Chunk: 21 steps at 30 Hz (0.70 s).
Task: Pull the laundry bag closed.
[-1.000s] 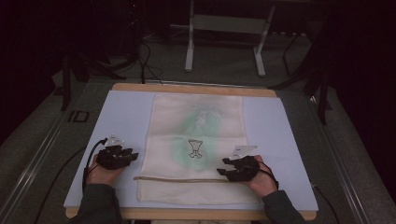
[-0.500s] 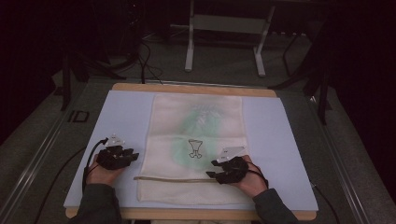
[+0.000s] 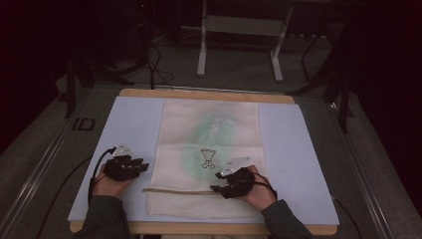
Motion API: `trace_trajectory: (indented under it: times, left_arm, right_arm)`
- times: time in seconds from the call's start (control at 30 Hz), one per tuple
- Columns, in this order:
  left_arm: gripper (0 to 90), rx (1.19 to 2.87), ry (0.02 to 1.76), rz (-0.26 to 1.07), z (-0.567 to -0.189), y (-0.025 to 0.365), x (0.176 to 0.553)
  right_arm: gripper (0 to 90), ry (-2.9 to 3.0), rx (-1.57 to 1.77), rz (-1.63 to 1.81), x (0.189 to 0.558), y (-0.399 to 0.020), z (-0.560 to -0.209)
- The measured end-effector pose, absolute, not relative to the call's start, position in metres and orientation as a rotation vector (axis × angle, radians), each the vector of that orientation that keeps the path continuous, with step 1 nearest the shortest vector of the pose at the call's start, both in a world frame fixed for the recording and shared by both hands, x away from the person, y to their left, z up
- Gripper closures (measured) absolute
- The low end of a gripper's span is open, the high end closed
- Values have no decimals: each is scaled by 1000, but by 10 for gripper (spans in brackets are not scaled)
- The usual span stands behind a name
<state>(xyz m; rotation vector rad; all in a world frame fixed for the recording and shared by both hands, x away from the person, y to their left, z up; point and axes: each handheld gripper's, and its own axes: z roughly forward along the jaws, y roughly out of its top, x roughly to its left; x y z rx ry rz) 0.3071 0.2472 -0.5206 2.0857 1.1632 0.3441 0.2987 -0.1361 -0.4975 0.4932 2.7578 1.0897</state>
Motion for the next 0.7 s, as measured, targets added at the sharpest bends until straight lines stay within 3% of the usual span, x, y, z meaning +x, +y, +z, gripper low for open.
trace_trajectory:
  times: [0.7]
  left_arm:
    - [632,2080,1135,328,-518,244,308]
  right_arm:
    - [481,2794,428,1105,295,-108,-501]
